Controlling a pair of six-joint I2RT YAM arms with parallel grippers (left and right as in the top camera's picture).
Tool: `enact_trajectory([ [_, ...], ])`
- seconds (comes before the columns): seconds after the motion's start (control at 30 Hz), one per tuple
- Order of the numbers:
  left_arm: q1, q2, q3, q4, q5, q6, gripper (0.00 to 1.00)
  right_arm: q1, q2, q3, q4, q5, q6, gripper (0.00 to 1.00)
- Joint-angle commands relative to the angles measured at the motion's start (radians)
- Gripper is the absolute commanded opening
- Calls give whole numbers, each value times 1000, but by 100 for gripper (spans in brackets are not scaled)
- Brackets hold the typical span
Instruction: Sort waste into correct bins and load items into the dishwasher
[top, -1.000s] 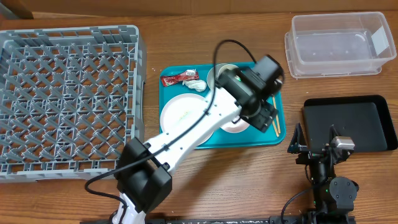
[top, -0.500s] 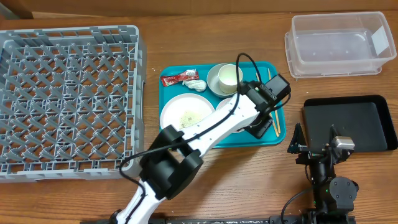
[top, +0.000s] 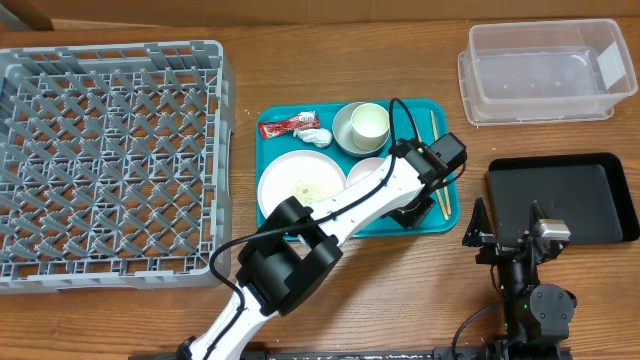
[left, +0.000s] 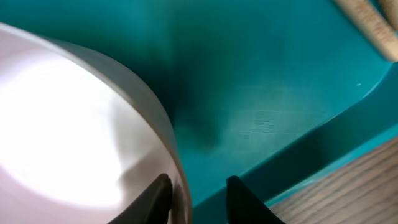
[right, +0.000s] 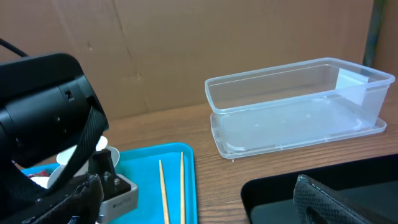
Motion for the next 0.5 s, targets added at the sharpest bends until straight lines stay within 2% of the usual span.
enact_trajectory([
  [0.0,-6,-2,73,-28,-9,-15,27,-3,-11,-11,6,-2,4,100],
  [0.2,-6,-2,103,-55,-9,-14,4,-3,-11,-11,6,-2,4,100],
  [0.37,-6,-2,103,-62,-9,-15,4,-3,-11,-11,6,-2,4,100],
  [0.47,-6,-1,103,-66,-9,-15,23,-3,-11,-11,6,-2,4,100],
])
